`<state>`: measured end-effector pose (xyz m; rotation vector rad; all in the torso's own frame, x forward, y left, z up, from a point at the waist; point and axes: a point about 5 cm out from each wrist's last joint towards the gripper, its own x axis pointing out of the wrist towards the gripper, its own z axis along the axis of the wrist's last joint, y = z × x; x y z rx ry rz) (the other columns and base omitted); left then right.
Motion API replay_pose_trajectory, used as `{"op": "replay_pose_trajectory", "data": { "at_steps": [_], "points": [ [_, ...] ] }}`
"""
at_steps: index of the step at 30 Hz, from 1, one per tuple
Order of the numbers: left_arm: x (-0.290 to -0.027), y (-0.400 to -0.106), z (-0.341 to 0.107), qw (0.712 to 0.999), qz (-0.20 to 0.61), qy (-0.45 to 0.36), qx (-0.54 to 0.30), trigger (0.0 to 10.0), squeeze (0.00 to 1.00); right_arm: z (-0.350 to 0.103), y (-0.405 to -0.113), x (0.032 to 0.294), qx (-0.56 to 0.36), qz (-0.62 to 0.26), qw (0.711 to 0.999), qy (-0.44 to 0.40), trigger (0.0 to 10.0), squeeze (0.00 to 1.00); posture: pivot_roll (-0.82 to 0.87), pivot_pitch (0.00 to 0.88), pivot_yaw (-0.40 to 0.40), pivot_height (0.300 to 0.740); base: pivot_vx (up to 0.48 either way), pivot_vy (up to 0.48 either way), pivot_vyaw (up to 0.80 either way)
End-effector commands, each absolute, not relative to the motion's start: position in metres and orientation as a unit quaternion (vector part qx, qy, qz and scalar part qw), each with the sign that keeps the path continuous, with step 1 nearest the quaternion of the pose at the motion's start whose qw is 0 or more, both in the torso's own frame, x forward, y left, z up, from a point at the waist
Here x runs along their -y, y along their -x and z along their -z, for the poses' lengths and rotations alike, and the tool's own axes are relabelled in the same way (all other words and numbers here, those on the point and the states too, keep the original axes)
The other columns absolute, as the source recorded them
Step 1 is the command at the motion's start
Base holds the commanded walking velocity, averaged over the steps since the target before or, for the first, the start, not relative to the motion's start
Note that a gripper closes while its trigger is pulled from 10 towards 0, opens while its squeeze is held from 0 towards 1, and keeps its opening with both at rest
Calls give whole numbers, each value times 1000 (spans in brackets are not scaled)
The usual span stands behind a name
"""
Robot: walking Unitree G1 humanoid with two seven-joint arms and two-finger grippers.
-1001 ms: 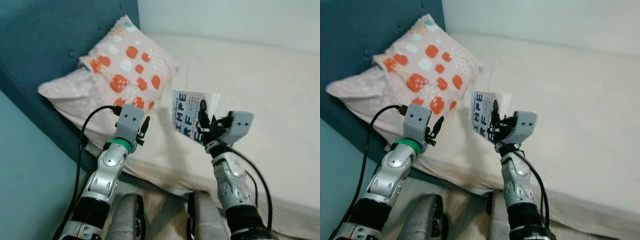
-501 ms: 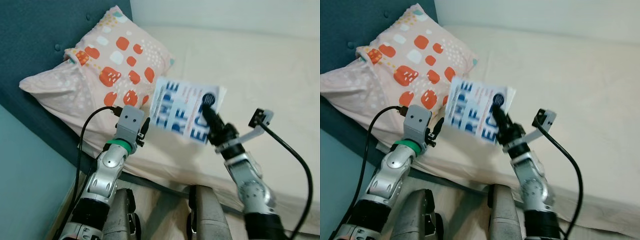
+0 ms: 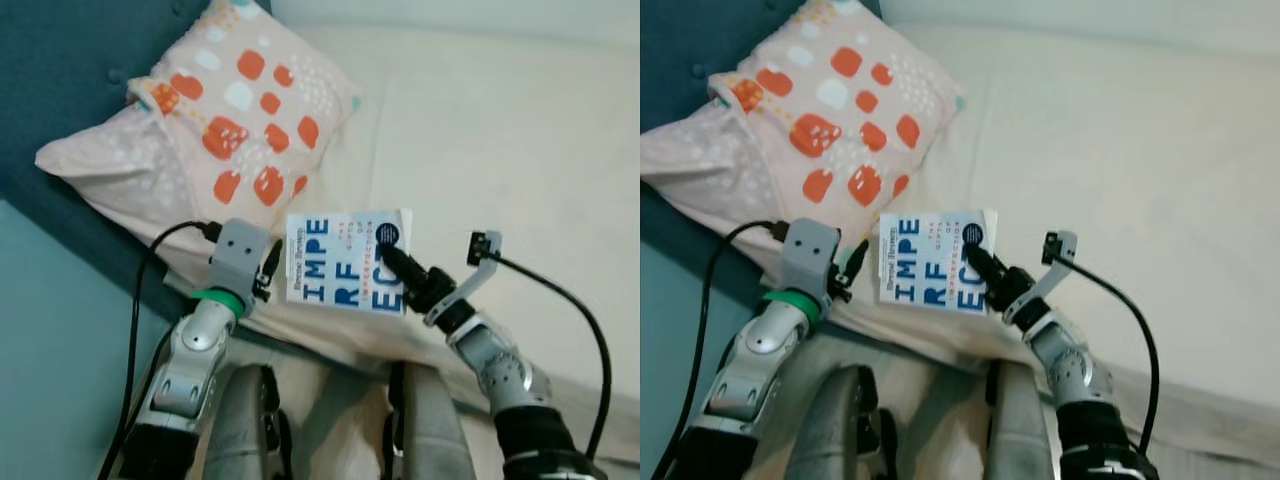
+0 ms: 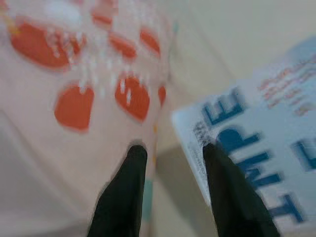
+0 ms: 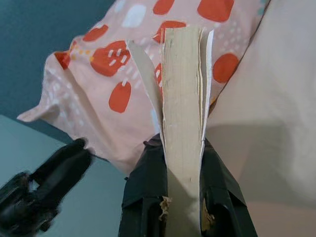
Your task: Clean up the room
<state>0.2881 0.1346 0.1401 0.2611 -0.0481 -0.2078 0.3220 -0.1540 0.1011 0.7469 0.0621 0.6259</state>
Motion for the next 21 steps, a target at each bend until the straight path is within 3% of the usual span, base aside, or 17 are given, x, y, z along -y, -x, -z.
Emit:
{"op": "replay_pose_trajectory", "data": {
  "at_steps": [1,12,21],
  "points": [
    [-141,-280,-141,986,96,-136,13,10000,0,-97,-323,152,-34,-307,881,-359,10000,0,108,231,119,605,0,0,0],
    [-139,-253,-154,986,97,-132,9,10000,0,-90,-341,150,-65,-289,885,-360,10000,0,176,321,128,605,0,0,0],
    [-145,-242,-156,986,92,-139,-14,10000,0,-76,-347,164,-80,-171,931,-314,10000,0,200,338,138,605,0,0,0]
  ]
}}
